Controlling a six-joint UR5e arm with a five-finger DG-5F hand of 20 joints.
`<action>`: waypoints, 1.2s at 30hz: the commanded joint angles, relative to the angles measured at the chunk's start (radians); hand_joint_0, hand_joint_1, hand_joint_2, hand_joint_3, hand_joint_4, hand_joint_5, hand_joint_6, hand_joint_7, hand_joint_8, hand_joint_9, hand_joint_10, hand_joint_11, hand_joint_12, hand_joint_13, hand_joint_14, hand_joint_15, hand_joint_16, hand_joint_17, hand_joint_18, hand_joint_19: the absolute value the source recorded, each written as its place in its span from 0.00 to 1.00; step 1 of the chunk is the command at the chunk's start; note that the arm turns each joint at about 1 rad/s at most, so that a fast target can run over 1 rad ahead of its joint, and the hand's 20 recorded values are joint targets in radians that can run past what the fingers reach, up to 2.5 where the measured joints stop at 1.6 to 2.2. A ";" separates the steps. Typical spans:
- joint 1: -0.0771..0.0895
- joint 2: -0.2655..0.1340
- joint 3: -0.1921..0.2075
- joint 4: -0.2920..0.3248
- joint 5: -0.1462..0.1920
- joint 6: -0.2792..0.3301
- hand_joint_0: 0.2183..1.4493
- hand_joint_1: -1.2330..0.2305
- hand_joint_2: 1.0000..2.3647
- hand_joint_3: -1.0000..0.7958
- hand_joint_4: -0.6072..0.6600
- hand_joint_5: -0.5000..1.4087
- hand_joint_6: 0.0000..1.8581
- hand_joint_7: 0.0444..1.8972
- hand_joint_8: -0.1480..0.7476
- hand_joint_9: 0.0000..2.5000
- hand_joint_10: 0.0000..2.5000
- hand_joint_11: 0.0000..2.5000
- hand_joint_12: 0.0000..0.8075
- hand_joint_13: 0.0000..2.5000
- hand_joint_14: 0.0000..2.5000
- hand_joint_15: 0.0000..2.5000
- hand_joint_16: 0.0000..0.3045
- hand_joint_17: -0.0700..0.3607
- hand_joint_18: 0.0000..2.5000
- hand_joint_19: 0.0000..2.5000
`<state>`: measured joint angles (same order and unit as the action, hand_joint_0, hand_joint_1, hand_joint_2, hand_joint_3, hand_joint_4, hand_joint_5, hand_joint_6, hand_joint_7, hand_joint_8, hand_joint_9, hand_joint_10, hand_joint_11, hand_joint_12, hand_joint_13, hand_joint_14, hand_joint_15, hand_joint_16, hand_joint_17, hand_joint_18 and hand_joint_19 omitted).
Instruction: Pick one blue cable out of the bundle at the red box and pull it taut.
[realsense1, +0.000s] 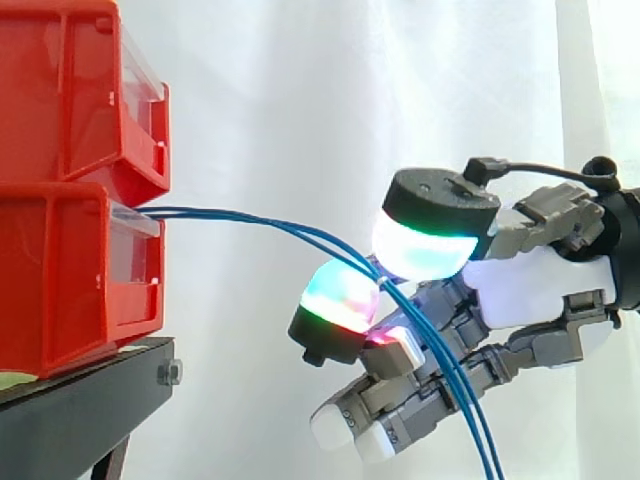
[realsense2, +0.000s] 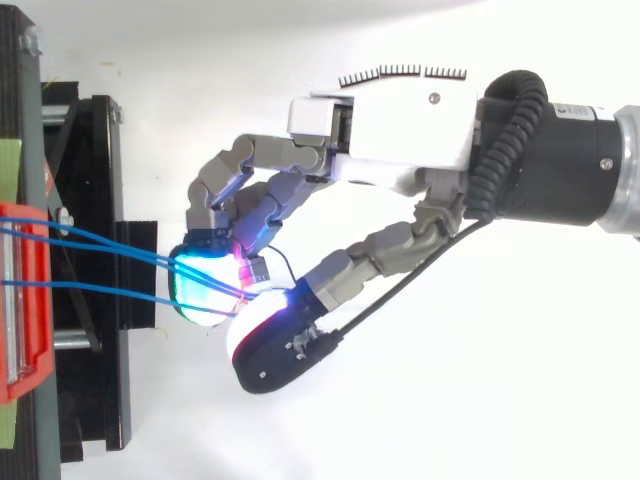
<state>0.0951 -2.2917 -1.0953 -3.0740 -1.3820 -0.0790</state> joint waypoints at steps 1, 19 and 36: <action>0.000 0.000 0.000 0.000 0.000 0.001 0.22 0.26 0.00 0.28 0.55 0.13 0.51 0.43 0.50 0.35 0.00 0.45 0.49 0.22 0.00 0.12 0.17 0.44 0.23 0.06; 0.000 0.000 0.000 0.000 0.000 0.001 0.41 0.29 0.00 0.29 0.54 0.14 0.51 0.45 0.49 0.36 0.00 0.45 0.47 0.22 0.00 0.12 0.16 0.42 0.22 0.06; 0.000 0.000 0.000 0.000 0.000 0.001 0.17 0.21 0.00 0.28 0.59 0.14 0.51 0.42 0.53 0.34 0.00 0.44 0.52 0.22 0.00 0.13 0.19 0.47 0.25 0.06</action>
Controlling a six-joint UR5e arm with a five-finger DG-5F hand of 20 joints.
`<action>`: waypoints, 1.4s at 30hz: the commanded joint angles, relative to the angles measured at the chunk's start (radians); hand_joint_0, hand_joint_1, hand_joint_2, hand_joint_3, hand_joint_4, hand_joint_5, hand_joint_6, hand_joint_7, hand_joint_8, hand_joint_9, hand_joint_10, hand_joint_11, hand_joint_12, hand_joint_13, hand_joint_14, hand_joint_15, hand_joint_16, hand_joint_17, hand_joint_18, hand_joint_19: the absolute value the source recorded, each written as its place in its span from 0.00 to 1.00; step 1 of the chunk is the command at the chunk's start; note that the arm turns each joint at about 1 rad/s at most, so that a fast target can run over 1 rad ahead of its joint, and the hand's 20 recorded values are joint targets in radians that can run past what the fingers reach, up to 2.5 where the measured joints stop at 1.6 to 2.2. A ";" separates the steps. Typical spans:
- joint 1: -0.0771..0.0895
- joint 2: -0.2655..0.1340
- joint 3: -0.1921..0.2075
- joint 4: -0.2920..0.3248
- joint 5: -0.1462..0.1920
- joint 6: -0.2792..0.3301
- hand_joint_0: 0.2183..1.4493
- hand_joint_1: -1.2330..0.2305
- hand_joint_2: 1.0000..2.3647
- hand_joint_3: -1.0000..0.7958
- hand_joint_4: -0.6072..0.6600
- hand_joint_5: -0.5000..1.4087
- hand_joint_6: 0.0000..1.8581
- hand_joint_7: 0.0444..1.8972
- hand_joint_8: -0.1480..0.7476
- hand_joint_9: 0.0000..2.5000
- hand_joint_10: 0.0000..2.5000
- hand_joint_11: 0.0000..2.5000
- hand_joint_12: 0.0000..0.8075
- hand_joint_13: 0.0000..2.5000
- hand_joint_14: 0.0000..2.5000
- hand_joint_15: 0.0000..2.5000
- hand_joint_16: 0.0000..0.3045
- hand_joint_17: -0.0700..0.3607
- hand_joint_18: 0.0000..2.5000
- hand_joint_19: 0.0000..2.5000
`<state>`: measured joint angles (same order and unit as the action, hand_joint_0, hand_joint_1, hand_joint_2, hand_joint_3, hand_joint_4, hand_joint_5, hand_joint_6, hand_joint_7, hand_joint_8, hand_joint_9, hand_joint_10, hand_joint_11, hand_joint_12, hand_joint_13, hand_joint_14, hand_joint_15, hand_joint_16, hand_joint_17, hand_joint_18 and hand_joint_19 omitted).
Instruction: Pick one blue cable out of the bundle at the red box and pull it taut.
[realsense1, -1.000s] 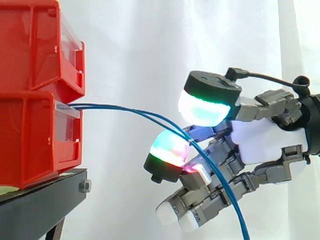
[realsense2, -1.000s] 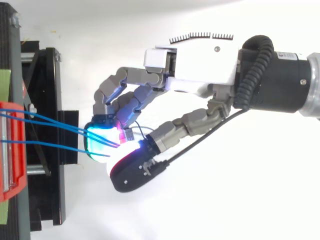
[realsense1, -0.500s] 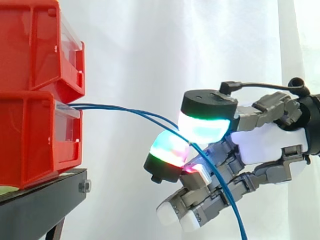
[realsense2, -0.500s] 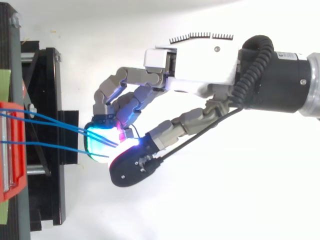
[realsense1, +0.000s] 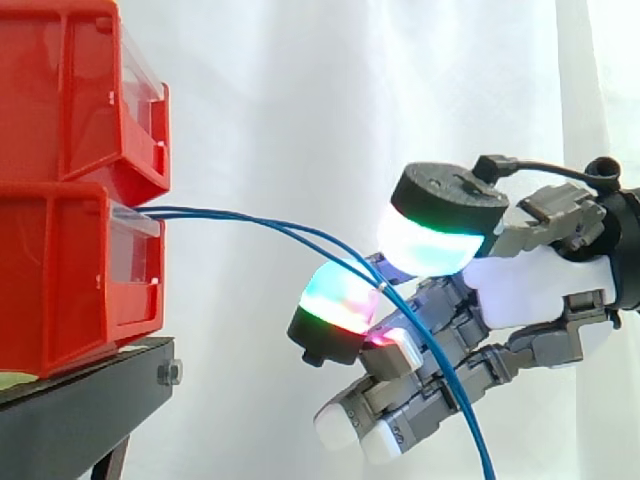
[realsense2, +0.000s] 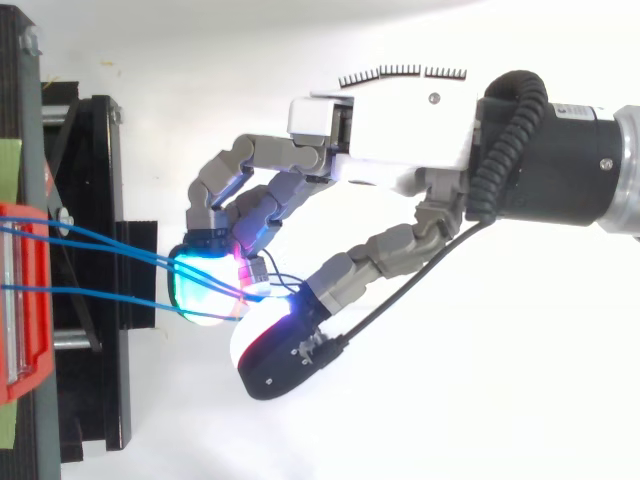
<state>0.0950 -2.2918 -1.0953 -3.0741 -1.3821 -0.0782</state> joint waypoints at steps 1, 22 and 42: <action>0.000 0.000 0.000 0.000 0.000 0.000 0.16 0.23 0.00 0.28 0.60 0.14 0.51 0.41 0.55 0.34 0.00 0.43 0.53 0.22 0.00 0.13 0.20 0.48 0.25 0.07; 0.000 0.000 0.000 0.000 0.000 0.000 0.31 0.41 0.01 0.36 0.58 0.14 0.50 0.46 0.52 0.35 0.00 0.44 0.48 0.22 0.00 0.14 0.16 0.42 0.21 0.10; 0.000 0.002 0.000 0.000 0.000 0.002 0.36 0.22 0.00 0.28 0.57 0.14 0.51 0.45 0.50 0.35 0.00 0.44 0.47 0.22 0.00 0.13 0.16 0.42 0.23 0.07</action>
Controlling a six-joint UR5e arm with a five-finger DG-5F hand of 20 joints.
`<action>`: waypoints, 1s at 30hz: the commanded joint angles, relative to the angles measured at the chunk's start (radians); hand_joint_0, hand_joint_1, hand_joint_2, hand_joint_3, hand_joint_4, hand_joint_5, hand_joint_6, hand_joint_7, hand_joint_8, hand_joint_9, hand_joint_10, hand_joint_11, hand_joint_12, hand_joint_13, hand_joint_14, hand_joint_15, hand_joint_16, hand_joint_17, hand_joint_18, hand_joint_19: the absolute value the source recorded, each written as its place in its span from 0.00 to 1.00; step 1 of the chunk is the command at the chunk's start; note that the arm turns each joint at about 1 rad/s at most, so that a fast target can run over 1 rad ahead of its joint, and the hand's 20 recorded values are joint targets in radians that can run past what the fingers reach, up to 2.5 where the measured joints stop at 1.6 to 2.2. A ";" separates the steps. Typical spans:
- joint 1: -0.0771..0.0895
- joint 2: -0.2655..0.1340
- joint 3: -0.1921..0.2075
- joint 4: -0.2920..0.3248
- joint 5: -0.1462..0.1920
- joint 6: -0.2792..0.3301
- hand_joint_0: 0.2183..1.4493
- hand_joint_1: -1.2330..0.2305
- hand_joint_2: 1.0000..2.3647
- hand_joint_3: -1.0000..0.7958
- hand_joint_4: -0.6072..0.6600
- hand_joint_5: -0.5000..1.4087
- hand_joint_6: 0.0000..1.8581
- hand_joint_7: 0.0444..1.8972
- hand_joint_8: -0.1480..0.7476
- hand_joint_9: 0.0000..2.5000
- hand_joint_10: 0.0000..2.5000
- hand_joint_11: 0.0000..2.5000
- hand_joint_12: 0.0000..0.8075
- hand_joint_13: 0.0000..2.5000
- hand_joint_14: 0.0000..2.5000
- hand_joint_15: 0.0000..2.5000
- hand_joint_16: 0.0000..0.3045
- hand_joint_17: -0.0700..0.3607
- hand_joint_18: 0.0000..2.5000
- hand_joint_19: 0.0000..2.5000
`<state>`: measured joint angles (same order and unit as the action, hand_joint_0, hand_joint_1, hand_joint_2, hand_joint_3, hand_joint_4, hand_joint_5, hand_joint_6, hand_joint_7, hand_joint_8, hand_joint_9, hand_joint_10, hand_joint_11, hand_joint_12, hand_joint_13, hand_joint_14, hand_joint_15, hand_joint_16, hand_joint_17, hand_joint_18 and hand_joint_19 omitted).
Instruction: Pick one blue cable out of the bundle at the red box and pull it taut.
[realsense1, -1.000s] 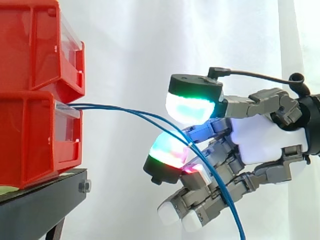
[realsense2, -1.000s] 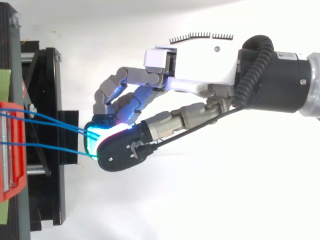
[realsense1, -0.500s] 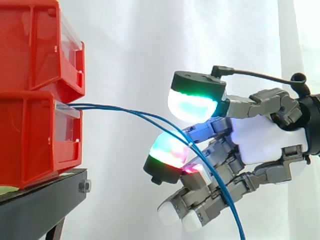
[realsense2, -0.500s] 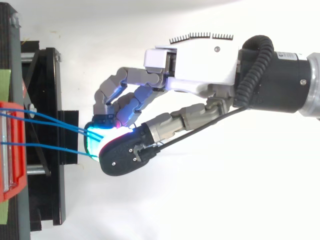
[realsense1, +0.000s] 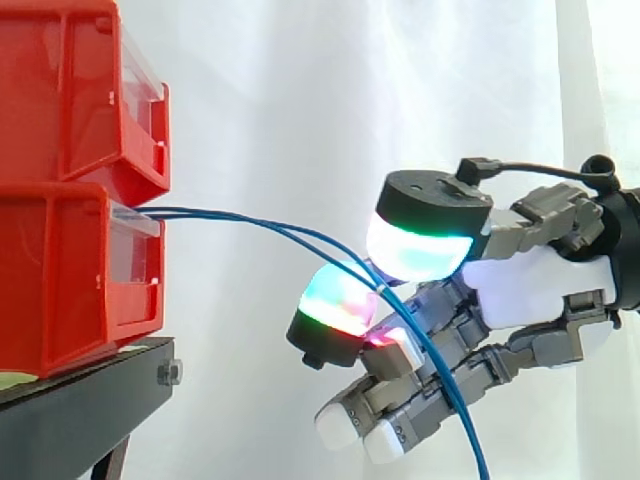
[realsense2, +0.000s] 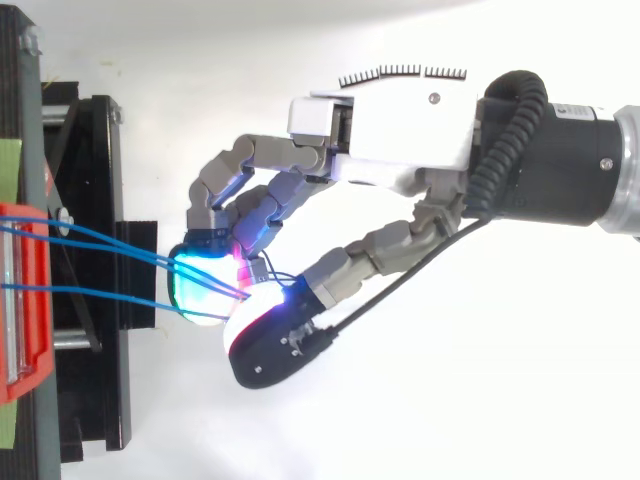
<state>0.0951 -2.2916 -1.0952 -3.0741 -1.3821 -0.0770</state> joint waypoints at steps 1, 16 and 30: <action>0.000 0.000 0.000 0.000 -0.002 0.000 0.36 0.21 0.00 0.28 0.57 0.14 0.51 0.45 0.50 0.35 0.00 0.44 0.46 0.22 0.00 0.13 0.16 0.42 0.23 0.07; 0.000 0.001 0.002 0.000 -0.003 0.002 0.38 0.29 0.01 0.35 0.51 0.15 0.50 0.48 0.51 0.37 0.00 0.44 0.47 0.23 0.00 0.13 0.16 0.42 0.23 0.08; -0.002 0.004 0.002 -0.018 0.000 0.005 0.34 0.16 0.00 0.28 0.53 0.13 0.51 0.47 0.44 0.31 0.00 0.44 0.46 0.21 0.00 0.12 0.16 0.41 0.23 0.04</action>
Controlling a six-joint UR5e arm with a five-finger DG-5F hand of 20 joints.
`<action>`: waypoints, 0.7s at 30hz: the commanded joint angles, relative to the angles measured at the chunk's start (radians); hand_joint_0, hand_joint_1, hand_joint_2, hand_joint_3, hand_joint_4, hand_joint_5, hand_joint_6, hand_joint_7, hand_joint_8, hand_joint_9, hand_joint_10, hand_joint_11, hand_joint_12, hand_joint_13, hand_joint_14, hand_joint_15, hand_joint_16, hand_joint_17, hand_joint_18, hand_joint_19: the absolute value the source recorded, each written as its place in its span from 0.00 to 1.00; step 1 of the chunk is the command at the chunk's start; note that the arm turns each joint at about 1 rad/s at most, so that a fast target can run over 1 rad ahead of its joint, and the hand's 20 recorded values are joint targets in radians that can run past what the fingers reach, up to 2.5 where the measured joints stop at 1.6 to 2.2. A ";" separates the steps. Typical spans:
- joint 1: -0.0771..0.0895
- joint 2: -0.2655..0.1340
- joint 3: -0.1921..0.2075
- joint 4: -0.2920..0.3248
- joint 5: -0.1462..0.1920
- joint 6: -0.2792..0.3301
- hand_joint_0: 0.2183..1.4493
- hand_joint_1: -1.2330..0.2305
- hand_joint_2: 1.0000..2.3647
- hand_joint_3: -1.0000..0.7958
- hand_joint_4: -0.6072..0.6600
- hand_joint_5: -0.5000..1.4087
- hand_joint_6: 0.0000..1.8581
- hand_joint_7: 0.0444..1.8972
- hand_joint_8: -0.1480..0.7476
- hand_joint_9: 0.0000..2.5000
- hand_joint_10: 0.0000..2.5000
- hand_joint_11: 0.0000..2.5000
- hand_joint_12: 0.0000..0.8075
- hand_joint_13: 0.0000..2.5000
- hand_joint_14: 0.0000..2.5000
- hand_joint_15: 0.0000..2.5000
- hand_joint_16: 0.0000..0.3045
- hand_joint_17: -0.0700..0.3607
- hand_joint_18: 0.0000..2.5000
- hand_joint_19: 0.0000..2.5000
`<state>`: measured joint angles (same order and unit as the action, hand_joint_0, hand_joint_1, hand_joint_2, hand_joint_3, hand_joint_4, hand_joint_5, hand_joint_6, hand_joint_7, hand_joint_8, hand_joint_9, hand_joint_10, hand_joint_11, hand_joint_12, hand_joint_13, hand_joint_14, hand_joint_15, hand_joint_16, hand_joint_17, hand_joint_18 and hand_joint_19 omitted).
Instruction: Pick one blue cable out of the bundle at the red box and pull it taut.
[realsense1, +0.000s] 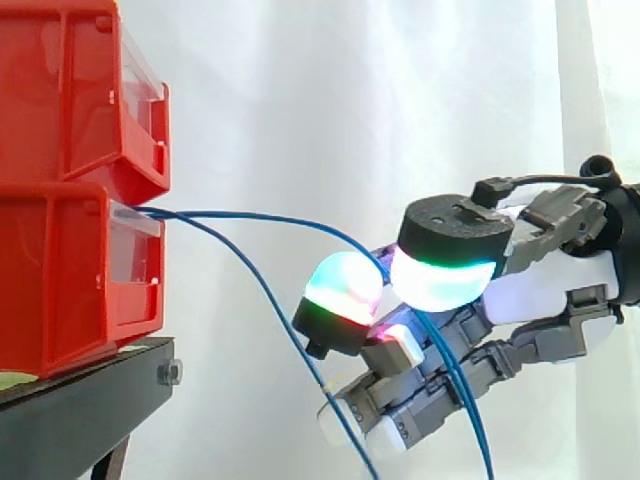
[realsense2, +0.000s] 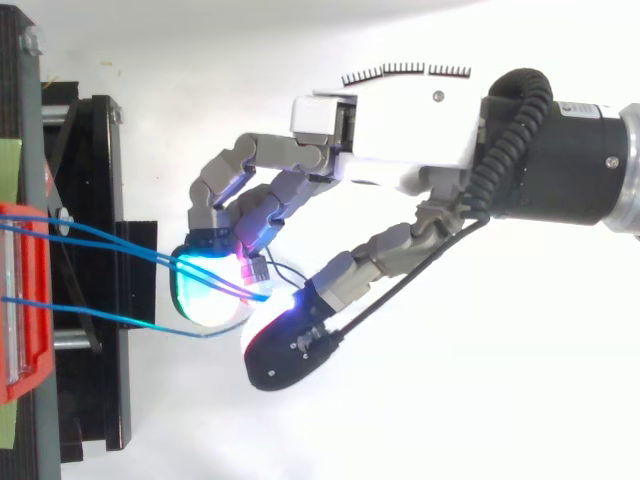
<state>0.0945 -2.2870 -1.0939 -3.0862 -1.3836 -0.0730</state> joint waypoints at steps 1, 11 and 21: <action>-0.001 0.000 0.000 -0.008 0.001 0.001 0.30 0.16 0.00 0.28 0.54 0.13 0.51 0.46 0.45 0.32 0.00 0.44 0.46 0.21 0.00 0.12 0.16 0.42 0.23 0.05; 0.001 0.000 0.000 -0.009 0.001 -0.001 0.27 0.48 0.00 0.28 0.55 0.15 0.49 0.47 0.51 0.36 0.01 0.44 0.48 0.21 0.00 0.13 0.17 0.43 0.23 0.10; 0.001 0.000 0.002 -0.009 0.001 -0.002 0.30 0.47 0.01 0.41 0.56 0.15 0.50 0.49 0.52 0.35 0.00 0.44 0.47 0.20 0.00 0.14 0.17 0.43 0.20 0.11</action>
<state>0.0948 -2.2868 -1.0934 -3.0956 -1.3821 -0.0748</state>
